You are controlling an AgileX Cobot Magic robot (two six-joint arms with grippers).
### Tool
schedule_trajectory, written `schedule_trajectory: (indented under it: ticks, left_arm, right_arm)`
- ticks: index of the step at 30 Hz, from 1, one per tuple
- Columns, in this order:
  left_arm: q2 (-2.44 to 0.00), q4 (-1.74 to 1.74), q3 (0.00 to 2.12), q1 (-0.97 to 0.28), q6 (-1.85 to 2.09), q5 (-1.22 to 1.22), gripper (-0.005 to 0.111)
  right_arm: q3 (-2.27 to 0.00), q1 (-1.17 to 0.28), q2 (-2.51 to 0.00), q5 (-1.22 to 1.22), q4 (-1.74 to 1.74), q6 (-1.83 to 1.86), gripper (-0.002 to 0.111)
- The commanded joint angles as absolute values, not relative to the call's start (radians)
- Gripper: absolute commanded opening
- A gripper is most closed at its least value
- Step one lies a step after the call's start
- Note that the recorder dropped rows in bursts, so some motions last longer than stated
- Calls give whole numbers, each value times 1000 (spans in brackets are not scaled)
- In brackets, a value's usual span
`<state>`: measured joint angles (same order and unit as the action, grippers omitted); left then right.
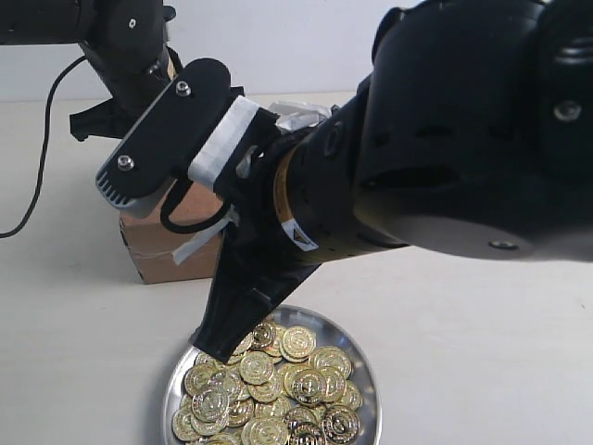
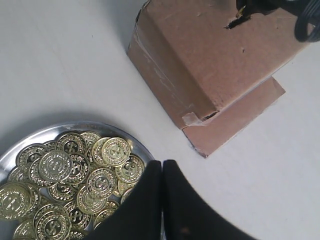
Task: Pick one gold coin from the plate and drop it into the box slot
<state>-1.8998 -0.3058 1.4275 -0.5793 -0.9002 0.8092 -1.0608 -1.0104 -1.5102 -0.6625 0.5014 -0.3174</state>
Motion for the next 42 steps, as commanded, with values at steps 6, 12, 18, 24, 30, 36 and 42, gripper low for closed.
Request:
schedule_trajectory:
  ticks: [6, 12, 18, 24, 30, 36, 42]
  left_arm:
    - [-1896, -302, 1433, -588, -890, 800, 0]
    - [-1930, -302, 1433, -594, -876, 799, 0]
    - [-1930, -328, 1433, -594, -875, 799, 0]
    - [-1932, -335, 1433, -594, -882, 790, 0]
    - [-1932, -335, 1433, -594, -882, 781, 0]
    - [-1932, -335, 1433, -594, -882, 782, 8]
    - [-1932, -335, 1433, -594, -882, 782, 38]
  right_arm:
    - [-1064, -1012, -1500, -655, 503, -319, 0]
    - [-1064, -1012, -1500, -655, 503, -319, 0]
    - [-1064, -1012, -1500, -655, 503, -319, 0]
    - [-1064, -1012, -1500, -655, 503, -319, 0]
    - [-1064, -1012, -1500, -655, 503, -319, 0]
    - [-1064, -1012, -1500, -655, 503, -319, 0]
    - [-1064, -1012, -1500, -655, 503, -319, 0]
